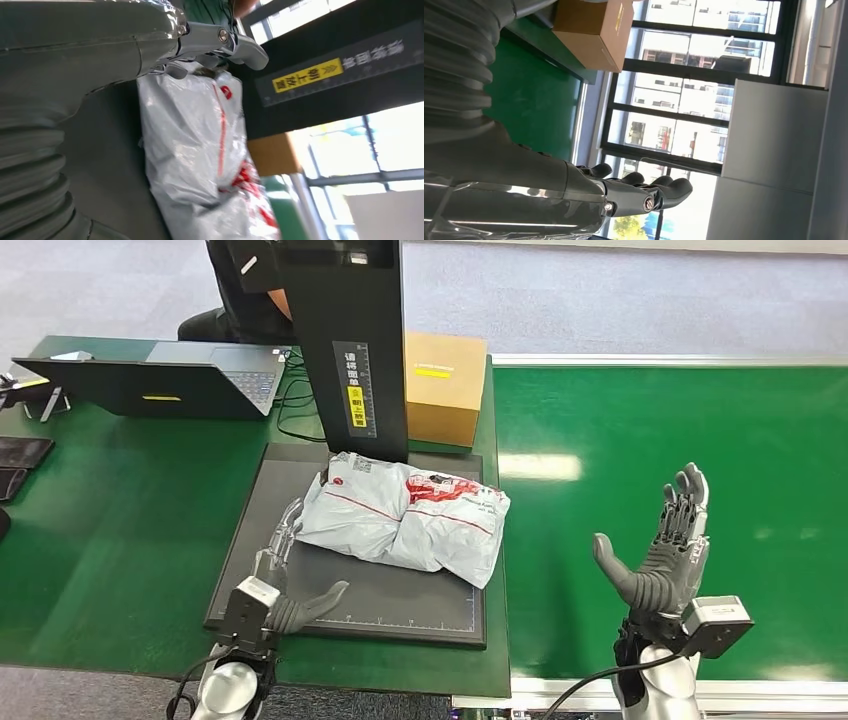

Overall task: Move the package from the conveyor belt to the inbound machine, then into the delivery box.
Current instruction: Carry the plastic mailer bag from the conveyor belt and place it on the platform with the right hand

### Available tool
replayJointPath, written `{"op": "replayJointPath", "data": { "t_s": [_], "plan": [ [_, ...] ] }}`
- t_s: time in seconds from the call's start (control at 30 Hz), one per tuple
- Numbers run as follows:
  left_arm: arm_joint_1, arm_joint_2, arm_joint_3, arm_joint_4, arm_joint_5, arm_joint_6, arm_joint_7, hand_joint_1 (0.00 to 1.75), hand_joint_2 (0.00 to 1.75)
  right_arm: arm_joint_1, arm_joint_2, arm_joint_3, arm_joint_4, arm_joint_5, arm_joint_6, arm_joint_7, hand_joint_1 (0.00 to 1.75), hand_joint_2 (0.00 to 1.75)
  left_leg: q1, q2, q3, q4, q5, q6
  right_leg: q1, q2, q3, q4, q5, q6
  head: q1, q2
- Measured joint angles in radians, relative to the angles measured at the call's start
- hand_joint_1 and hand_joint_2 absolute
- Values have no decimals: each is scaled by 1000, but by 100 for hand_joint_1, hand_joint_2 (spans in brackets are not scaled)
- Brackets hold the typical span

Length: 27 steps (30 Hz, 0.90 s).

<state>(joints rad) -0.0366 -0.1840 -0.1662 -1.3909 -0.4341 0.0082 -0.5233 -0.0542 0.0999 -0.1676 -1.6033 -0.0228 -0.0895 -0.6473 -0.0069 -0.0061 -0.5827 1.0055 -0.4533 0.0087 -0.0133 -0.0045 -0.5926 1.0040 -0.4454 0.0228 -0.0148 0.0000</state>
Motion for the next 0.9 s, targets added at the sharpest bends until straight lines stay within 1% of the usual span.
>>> {"op": "replayJointPath", "data": {
  "t_s": [0.23, 0.4, 0.47, 0.6, 0.7, 0.8, 0.9],
  "plan": [
    [-14, 3, -30, 5, -313, 234, 98, 0, 175, 12, 61, -65, -15, 32, 41, 7, 0, 175, 0, 0, 0, 0, 0, 0, 0, 0, 0, 0, 0, 0, 0, 0],
    [-28, 3, -37, 17, -523, 383, 181, 0, 175, 14, 86, -88, -18, 59, 58, 8, 0, 175, 0, 0, 0, 0, 0, 0, 0, 0, 0, 0, 0, 0, 0, 0],
    [-32, 3, -38, 19, -589, 422, 206, 0, 175, 14, 92, -96, -19, 68, 59, 9, 0, 175, 0, 0, 0, 0, 0, 0, 0, 0, 0, 0, 0, 0, 0, 0],
    [-36, 3, -38, 19, -613, 437, 217, 0, 175, 14, 101, -108, -21, 77, 59, 9, 0, 175, 0, 0, 0, 0, 0, 0, 0, 0, 0, 0, 0, 0, 0, 0],
    [-36, 2, -38, 19, -599, 426, 205, 0, 175, 15, 105, -113, -21, 79, 59, 9, 0, 175, 0, 0, 0, 0, 0, 0, 0, 0, 0, 0, 0, 0, 0, 0],
    [-36, 2, -38, 19, -556, 385, 173, 0, 175, 16, 107, -115, -21, 80, 62, 9, 0, 175, 0, 0, 0, 0, 0, 0, 0, 0, 0, 0, 0, 0, 0, 0],
    [-36, 2, -40, 19, -478, 317, 125, 0, 175, 16, 107, -115, -21, 81, 64, 9, 0, 175, 0, 0, 0, 0, 0, 0, 0, 0, 0, 0, 0, 0, 0, 0]
  ]
}}
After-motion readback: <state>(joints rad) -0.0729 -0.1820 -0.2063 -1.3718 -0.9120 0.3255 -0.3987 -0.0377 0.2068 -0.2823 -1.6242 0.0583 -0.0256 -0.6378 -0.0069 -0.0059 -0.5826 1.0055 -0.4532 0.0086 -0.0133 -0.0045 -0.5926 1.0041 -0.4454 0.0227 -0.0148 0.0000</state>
